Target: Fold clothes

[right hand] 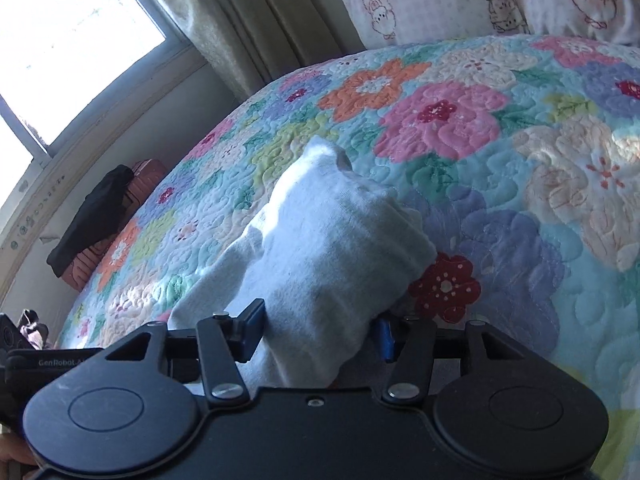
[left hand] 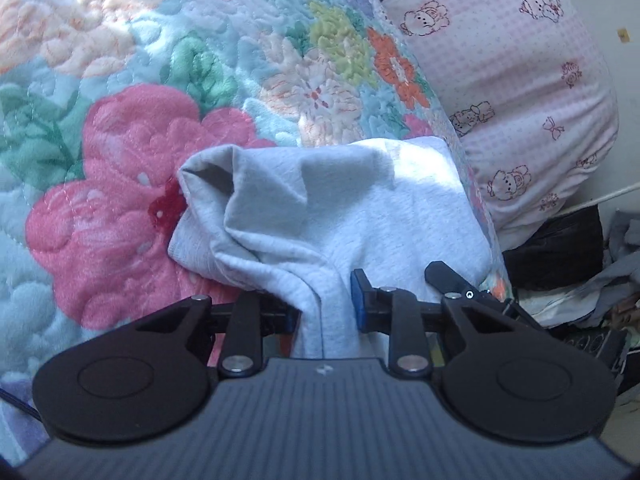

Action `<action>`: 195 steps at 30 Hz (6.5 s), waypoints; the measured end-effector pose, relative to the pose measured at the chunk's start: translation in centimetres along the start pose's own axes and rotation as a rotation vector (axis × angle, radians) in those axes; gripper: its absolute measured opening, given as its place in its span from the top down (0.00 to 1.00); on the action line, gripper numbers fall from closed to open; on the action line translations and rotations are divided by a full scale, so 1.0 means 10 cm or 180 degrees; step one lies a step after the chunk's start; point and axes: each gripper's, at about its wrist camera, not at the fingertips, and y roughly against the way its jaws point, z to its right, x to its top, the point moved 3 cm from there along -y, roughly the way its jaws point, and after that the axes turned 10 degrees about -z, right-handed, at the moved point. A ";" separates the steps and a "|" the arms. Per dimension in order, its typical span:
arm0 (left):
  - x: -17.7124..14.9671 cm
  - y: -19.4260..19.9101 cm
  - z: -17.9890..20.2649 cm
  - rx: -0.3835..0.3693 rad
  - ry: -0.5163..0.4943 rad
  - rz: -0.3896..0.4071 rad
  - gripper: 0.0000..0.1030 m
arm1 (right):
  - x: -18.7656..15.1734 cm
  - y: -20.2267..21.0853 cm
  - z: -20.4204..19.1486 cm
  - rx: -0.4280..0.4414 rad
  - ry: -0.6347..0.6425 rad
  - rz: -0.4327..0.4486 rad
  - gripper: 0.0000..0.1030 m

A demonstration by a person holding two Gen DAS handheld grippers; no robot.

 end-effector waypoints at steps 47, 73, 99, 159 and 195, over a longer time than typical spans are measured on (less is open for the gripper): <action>0.78 1.06 0.41 0.0007 -0.0905 0.0554 0.77 | 0.87 0.45 -1.52 -0.0427 0.1107 0.0450 0.59; 2.95 0.35 0.14 0.0866 -0.0927 0.0719 0.77 | 2.63 -1.08 -1.74 -0.0108 0.1311 0.0303 0.61; 4.35 -0.63 -0.48 0.1630 -0.1446 0.1047 0.75 | 3.64 -2.95 -1.69 -0.0426 0.0935 0.0641 0.58; 1.92 0.70 0.25 0.2419 -0.1071 0.0865 0.04 | 1.78 -1.14 -1.68 -0.0834 0.1114 0.0243 0.11; 1.53 0.66 0.44 0.2183 -0.1229 0.0640 0.00 | 1.36 -0.66 -1.86 -0.1119 0.1074 0.0323 0.09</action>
